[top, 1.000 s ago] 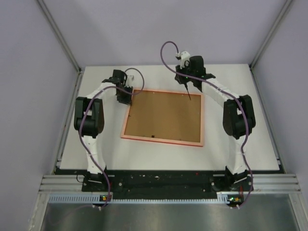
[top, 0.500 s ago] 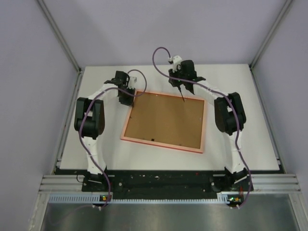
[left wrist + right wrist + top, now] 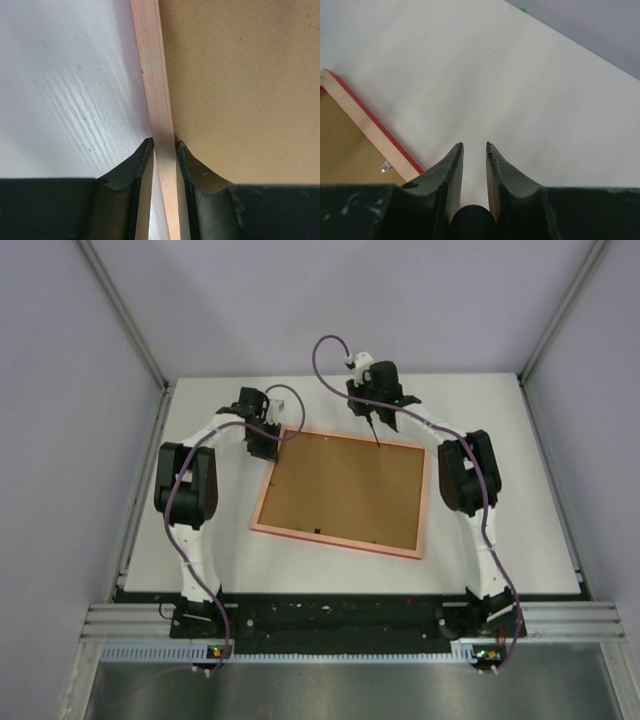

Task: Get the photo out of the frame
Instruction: Release the photo frame item from the photo frame.

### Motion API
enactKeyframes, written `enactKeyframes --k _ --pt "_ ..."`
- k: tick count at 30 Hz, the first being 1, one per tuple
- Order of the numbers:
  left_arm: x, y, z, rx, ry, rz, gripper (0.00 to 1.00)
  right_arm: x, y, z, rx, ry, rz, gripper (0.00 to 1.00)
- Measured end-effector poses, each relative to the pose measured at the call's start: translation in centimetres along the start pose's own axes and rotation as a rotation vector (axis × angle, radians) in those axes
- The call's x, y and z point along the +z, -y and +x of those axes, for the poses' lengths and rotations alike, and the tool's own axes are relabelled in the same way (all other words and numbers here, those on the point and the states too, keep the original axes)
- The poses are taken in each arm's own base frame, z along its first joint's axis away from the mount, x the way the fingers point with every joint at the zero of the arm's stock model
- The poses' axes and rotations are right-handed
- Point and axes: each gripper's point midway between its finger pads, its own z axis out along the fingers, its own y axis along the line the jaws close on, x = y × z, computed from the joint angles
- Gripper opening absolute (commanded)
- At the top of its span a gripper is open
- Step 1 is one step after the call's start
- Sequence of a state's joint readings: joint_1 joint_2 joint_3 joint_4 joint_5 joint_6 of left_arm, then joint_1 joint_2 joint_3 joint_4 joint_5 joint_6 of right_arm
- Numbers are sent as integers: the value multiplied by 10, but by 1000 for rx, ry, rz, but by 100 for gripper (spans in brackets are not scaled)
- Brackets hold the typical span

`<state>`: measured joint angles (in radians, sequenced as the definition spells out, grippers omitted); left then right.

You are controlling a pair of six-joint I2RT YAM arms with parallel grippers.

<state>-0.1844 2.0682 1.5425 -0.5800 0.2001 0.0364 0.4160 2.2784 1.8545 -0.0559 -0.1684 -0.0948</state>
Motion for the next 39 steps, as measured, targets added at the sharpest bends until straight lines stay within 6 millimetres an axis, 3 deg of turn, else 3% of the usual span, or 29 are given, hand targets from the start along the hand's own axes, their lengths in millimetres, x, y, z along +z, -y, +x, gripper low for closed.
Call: enactKeyframes --k 22,39 --pt "0 0 0 0 0 2 11 5 -3 15 -202 -45 -22 0" --pt "0 3 2 19 -1 20 10 1 -41 21 -288 -76 -271 0"
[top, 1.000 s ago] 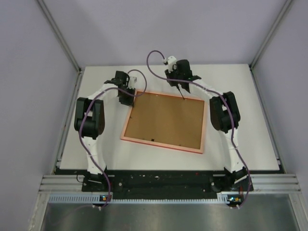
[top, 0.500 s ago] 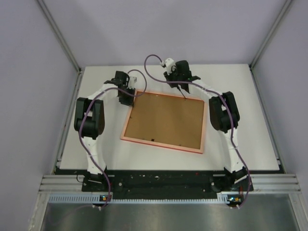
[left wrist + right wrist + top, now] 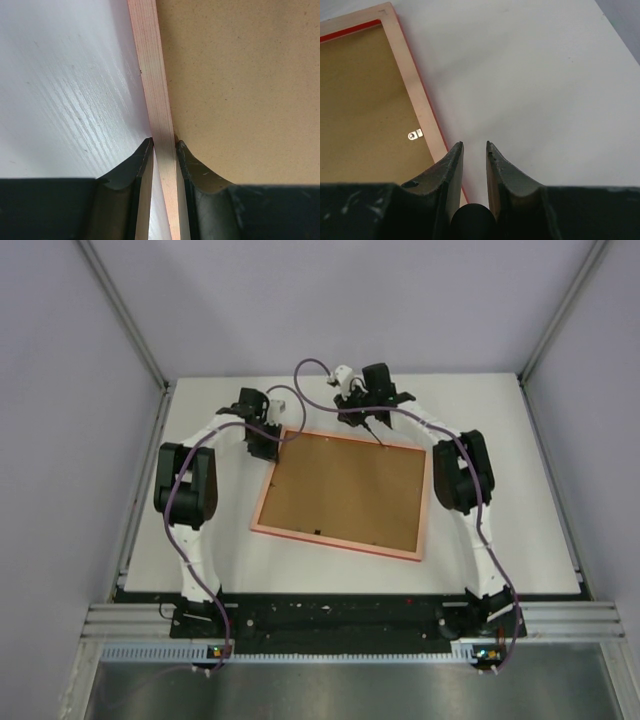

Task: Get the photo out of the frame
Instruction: Release the photo frame item from the photo frame.

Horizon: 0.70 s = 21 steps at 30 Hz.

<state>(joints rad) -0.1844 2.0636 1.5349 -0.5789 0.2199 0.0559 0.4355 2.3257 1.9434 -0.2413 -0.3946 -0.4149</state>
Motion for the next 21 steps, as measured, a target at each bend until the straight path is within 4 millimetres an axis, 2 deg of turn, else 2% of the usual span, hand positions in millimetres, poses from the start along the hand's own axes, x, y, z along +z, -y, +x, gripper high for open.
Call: enactKeyframes --k 7,13,17,21 --pt "0 1 0 2 -1 4 10 5 -13 6 -22 -23 -89 0" --pt "-1 2 2 4 -1 8 10 0 -19 1 -52 -29 -144 0" --pt "-1 2 3 6 -2 11 10 0 -15 -6 -74 -18 -168 0" --pt "-2 3 4 6 -3 16 10 0 -11 -5 -88 -22 -186 0"
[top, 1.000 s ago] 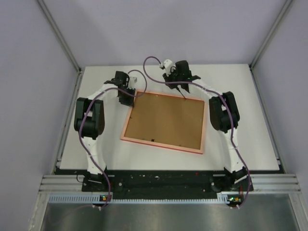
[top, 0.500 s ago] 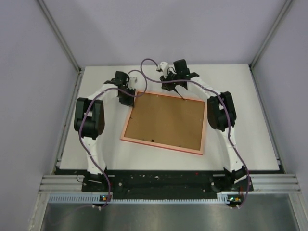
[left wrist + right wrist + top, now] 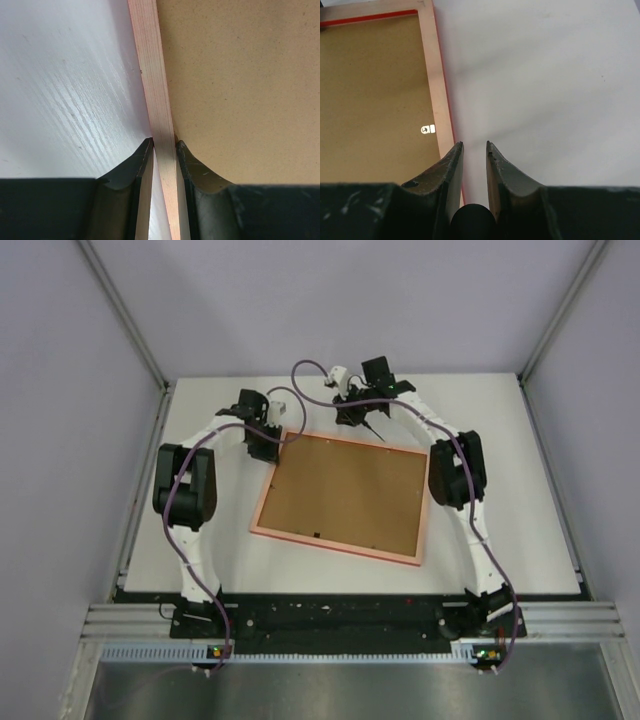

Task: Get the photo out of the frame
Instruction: Release the photo frame item from the photo frame.

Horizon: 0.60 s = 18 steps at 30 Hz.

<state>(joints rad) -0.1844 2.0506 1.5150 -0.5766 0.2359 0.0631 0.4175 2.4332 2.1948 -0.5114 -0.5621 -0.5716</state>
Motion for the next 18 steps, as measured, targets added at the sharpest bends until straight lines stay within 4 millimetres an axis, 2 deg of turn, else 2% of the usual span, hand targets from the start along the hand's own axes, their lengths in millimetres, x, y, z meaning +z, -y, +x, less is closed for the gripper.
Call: enactKeyframes --k 6,18 --pt "0 1 1 1 -1 6 10 -4 -12 12 -5 -27 -71 0" --pt "-1 2 3 5 -3 11 10 -5 -35 11 13 -4 -180 0"
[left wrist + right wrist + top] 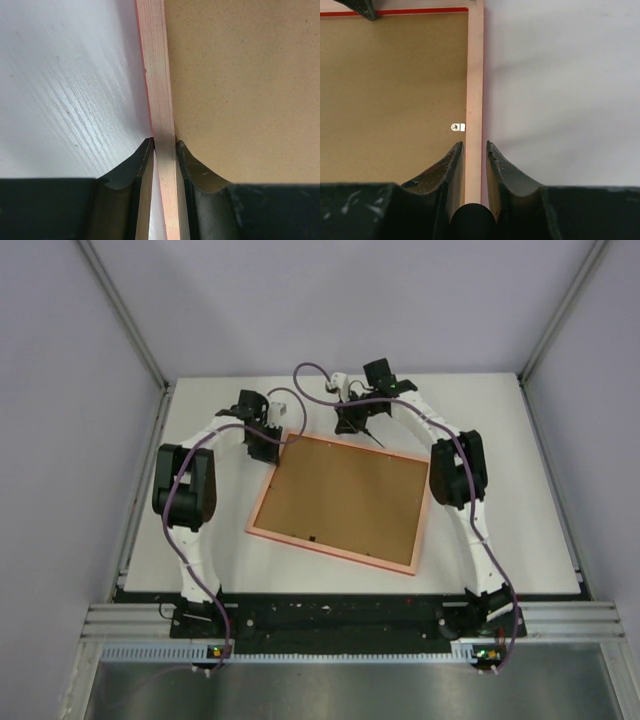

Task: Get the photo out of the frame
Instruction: Release the photo frame item from the photo frame.

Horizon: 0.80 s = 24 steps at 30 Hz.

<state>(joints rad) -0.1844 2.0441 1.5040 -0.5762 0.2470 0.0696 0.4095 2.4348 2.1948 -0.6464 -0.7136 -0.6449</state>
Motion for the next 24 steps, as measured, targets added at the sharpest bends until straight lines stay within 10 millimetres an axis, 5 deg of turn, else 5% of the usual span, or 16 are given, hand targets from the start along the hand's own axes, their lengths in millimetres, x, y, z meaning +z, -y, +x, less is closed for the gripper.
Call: enactKeyframes --k 15,24 --pt "0 -3 1 -19 -3 -24 6 -1 -12 0 19 4 -53 0" --pt "0 -2 0 -21 -1 -22 6 -18 -15 -20 -1 25 -38 0"
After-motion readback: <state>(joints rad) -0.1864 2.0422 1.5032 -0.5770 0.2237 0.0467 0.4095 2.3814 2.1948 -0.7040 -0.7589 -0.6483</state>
